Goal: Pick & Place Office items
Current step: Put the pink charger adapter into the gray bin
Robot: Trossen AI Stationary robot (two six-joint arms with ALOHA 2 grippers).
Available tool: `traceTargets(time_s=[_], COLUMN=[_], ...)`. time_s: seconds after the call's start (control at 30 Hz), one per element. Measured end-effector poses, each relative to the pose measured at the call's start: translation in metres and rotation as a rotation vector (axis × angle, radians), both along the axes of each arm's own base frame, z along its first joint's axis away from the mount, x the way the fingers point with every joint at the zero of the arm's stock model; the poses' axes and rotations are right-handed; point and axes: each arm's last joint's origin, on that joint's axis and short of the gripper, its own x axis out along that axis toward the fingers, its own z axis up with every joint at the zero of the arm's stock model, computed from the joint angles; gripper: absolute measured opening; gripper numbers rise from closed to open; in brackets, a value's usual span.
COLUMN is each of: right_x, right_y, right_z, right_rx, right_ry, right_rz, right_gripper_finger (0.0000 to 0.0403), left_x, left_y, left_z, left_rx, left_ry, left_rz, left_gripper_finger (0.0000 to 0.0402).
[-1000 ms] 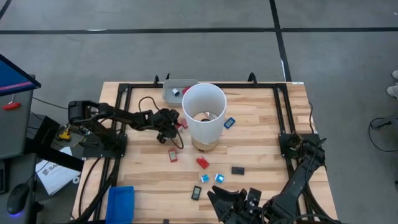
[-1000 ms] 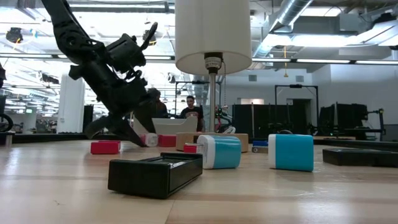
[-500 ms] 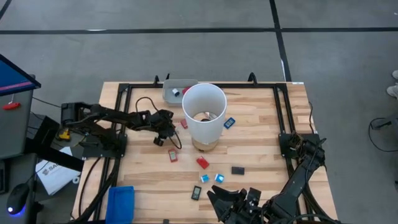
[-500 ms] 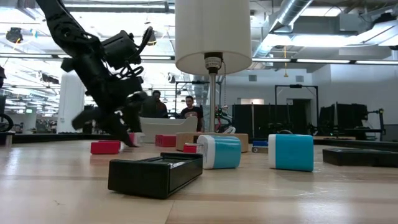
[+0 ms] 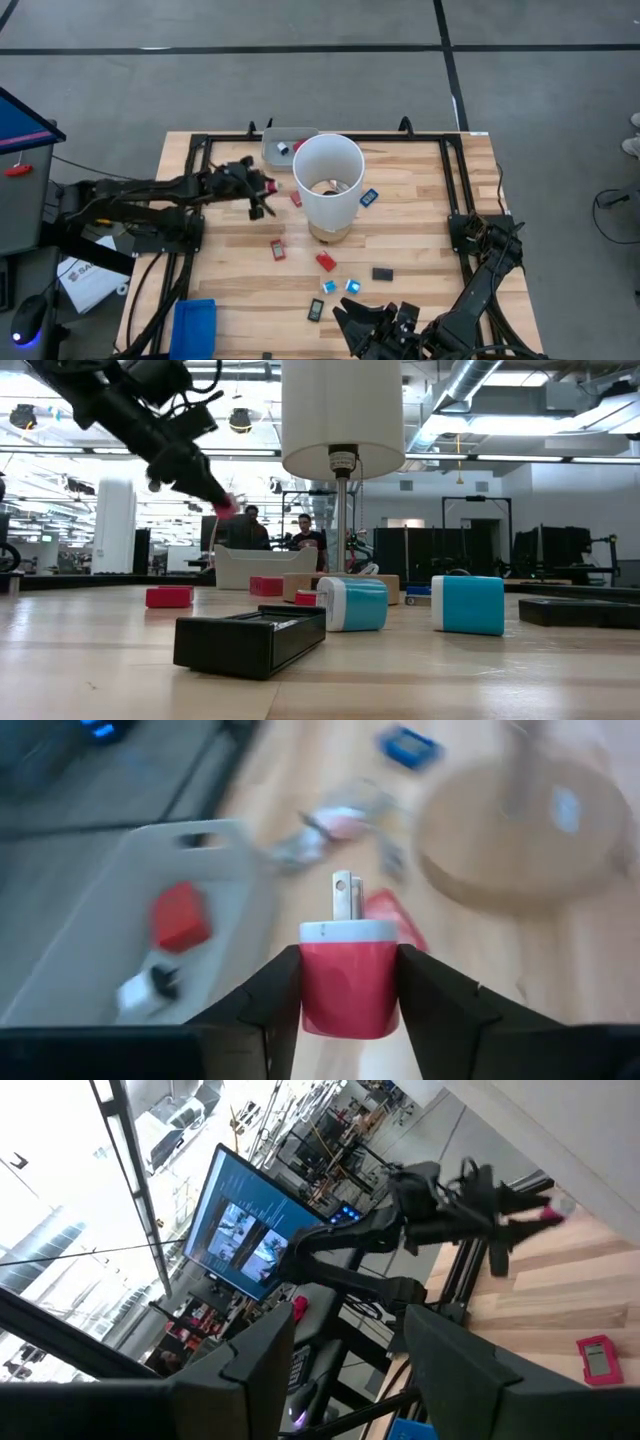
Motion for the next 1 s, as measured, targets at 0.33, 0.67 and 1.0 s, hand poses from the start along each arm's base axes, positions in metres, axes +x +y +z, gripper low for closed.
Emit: traceTargets(time_s=[0.33,0.67,1.0], right_x=[0.000,0.001,0.000], right_y=[0.000,0.000,0.000], right_z=[0.000,0.000,0.000], right_rx=[0.000,0.005,0.008], right_ry=[0.000,-0.004,-0.006], right_rz=[-0.001,-0.002,0.000], right_gripper_finger=[0.0184,0.0184,0.0184], left_x=[0.008,0.028,0.048], left_y=[0.062,0.141,0.162], left_z=[0.040,0.016,0.000], left_rx=[-0.355,-0.659,-0.657], left_ry=[-0.313,-0.216,-0.130], left_rz=[0.418,0.564,0.577], left_gripper_finger=[0.0140,0.0130,0.0133])
